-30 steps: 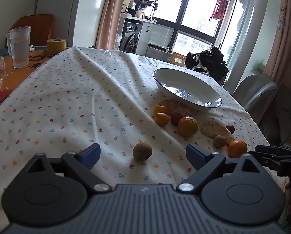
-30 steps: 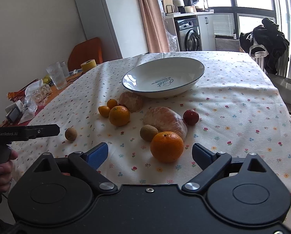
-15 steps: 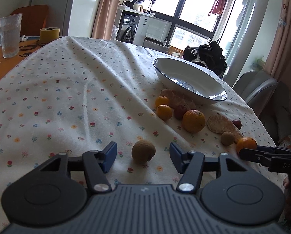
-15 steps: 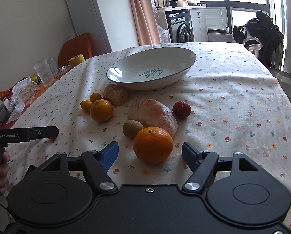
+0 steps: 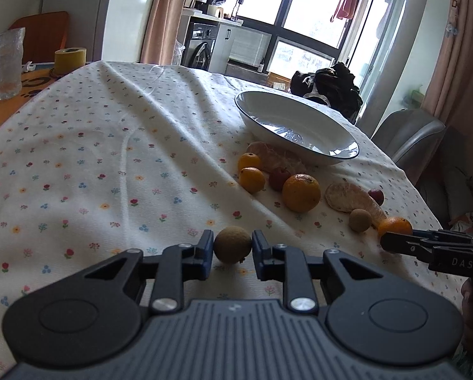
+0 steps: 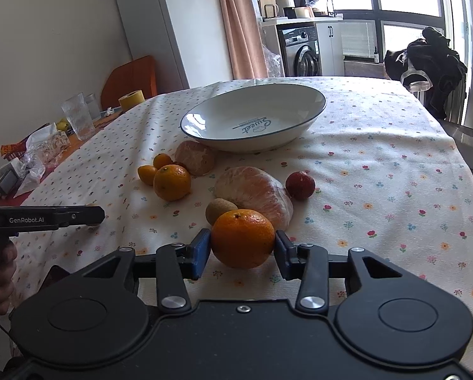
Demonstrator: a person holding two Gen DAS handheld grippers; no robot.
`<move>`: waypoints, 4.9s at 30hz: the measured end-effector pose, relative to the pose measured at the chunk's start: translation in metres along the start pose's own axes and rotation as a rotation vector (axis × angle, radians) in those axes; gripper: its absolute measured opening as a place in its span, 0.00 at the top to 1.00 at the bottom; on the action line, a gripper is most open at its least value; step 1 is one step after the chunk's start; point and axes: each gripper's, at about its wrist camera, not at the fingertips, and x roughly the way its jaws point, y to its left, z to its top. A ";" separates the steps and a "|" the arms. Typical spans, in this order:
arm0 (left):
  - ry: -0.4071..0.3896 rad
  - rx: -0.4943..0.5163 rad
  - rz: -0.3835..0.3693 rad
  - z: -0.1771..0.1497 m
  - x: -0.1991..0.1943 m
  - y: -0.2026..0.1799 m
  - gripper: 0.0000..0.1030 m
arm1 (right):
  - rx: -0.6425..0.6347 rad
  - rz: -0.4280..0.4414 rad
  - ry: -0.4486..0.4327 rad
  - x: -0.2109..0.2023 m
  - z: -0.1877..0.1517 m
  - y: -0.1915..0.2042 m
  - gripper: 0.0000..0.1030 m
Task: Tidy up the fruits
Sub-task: 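Close the right tool on the large orange while the left tool grasps a kiwi, then carry the orange in the right tool into the white bowl while the left tool carries the kiwi there, then open the right tool to drop the orange while the left tool releases the kiwi in the bowl, then withdraw both tools from the bowl toward the remaining fruit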
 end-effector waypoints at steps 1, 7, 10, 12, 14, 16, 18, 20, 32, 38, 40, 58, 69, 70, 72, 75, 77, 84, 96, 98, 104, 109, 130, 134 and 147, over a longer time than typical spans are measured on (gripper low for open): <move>-0.004 0.002 0.000 0.000 -0.001 -0.001 0.76 | 0.002 0.004 -0.002 -0.001 0.000 0.000 0.60; -0.032 0.019 -0.003 0.006 -0.007 -0.006 0.76 | 0.002 0.014 -0.026 -0.004 0.007 0.003 0.61; -0.041 0.024 -0.011 0.010 -0.008 -0.009 0.76 | -0.012 0.021 -0.036 -0.004 0.011 0.007 0.61; -0.046 0.021 -0.022 0.013 -0.007 -0.009 0.76 | -0.025 0.024 -0.040 -0.003 0.014 0.011 0.61; -0.052 0.026 -0.022 0.018 -0.006 -0.011 0.76 | -0.032 0.029 -0.047 -0.002 0.016 0.013 0.61; -0.057 0.028 -0.023 0.021 -0.006 -0.012 0.76 | -0.034 0.032 -0.051 -0.002 0.018 0.014 0.61; -0.066 0.030 -0.025 0.025 -0.005 -0.014 0.76 | -0.035 0.036 -0.056 -0.001 0.020 0.014 0.61; -0.075 0.033 -0.026 0.029 -0.005 -0.016 0.76 | -0.038 0.039 -0.061 0.000 0.022 0.015 0.61; -0.101 0.045 -0.025 0.052 0.006 -0.025 0.76 | -0.039 0.046 -0.114 0.006 0.039 0.013 0.61; -0.107 0.040 -0.021 0.063 0.013 -0.025 0.76 | -0.026 0.050 -0.134 0.013 0.046 0.011 0.61; -0.110 0.046 -0.011 0.068 0.015 -0.024 0.76 | -0.026 0.046 -0.141 0.015 0.049 0.010 0.61; -0.112 0.045 -0.005 0.104 0.050 -0.027 0.76 | -0.033 0.056 -0.167 0.046 0.080 0.004 0.61; -0.061 0.089 -0.021 0.113 0.081 -0.038 0.76 | 0.000 0.033 -0.157 0.066 0.085 -0.006 0.61; -0.056 0.095 -0.020 0.113 0.084 -0.039 0.76 | 0.004 0.031 -0.157 0.067 0.085 -0.007 0.61; -0.040 0.098 -0.028 0.114 0.091 -0.041 0.76 | 0.010 0.030 -0.153 0.071 0.086 -0.011 0.61; -0.022 0.108 -0.036 0.115 0.101 -0.045 0.76 | 0.015 0.028 -0.145 0.075 0.086 -0.014 0.61; -0.012 0.114 -0.041 0.115 0.106 -0.048 0.76 | 0.014 0.026 -0.145 0.078 0.085 -0.015 0.61; 0.023 0.124 -0.062 0.116 0.124 -0.060 0.76 | 0.033 0.009 -0.146 0.080 0.085 -0.024 0.61; 0.037 0.100 -0.028 0.116 0.123 -0.052 0.73 | 0.042 0.006 -0.132 0.086 0.084 -0.023 0.61; 0.030 0.091 -0.037 0.117 0.116 -0.050 0.72 | 0.042 0.005 -0.126 0.087 0.085 -0.021 0.60; 0.013 0.086 -0.023 0.113 0.102 -0.048 0.49 | 0.023 0.006 -0.137 0.082 0.086 -0.015 0.56; 0.003 0.087 0.000 0.108 0.089 -0.046 0.43 | 0.032 0.012 -0.142 0.074 0.086 -0.015 0.56; -0.096 0.052 0.052 0.089 0.030 -0.031 0.19 | 0.048 0.011 -0.179 0.025 0.081 -0.013 0.00; -0.097 0.076 0.041 0.086 0.018 -0.034 0.18 | 0.050 -0.005 -0.198 0.016 0.078 -0.013 0.00; -0.098 0.078 0.037 0.078 -0.001 -0.031 0.09 | 0.052 0.005 -0.197 -0.007 0.077 -0.012 0.00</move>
